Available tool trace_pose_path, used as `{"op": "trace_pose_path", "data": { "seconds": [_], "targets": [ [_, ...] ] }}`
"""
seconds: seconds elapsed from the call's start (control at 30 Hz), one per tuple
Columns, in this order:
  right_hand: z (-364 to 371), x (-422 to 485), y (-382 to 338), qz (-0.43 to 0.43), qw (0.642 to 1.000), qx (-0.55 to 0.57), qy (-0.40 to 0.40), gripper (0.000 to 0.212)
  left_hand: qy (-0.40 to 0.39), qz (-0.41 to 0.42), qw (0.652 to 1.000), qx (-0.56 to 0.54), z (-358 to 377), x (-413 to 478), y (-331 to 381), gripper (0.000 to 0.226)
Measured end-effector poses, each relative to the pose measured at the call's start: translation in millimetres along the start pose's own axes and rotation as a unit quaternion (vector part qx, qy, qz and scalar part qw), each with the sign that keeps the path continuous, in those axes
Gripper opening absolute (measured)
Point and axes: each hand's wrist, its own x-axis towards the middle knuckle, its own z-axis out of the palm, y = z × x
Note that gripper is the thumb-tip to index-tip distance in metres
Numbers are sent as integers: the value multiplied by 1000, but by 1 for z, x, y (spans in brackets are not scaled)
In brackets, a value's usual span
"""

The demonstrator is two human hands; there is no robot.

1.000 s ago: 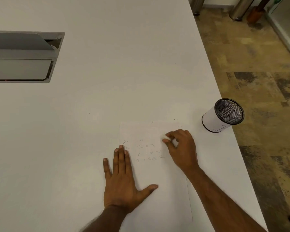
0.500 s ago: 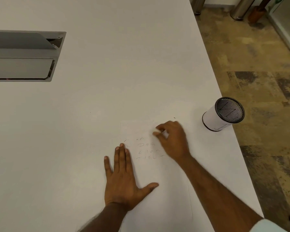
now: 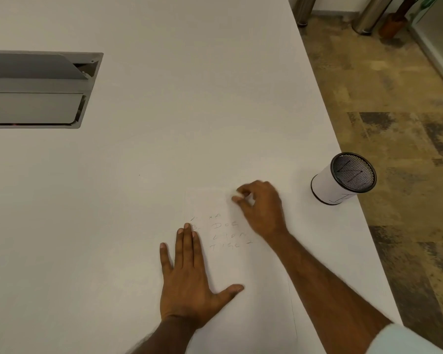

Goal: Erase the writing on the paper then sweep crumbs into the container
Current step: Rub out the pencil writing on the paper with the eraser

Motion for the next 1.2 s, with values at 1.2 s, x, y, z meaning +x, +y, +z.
{"op": "trace_pose_path", "data": {
  "seconds": [1.2],
  "targets": [
    [-40,16,-2,208,913,346,-56,33,207,41,969,-131,4,-16,-5,52]
  ]
}}
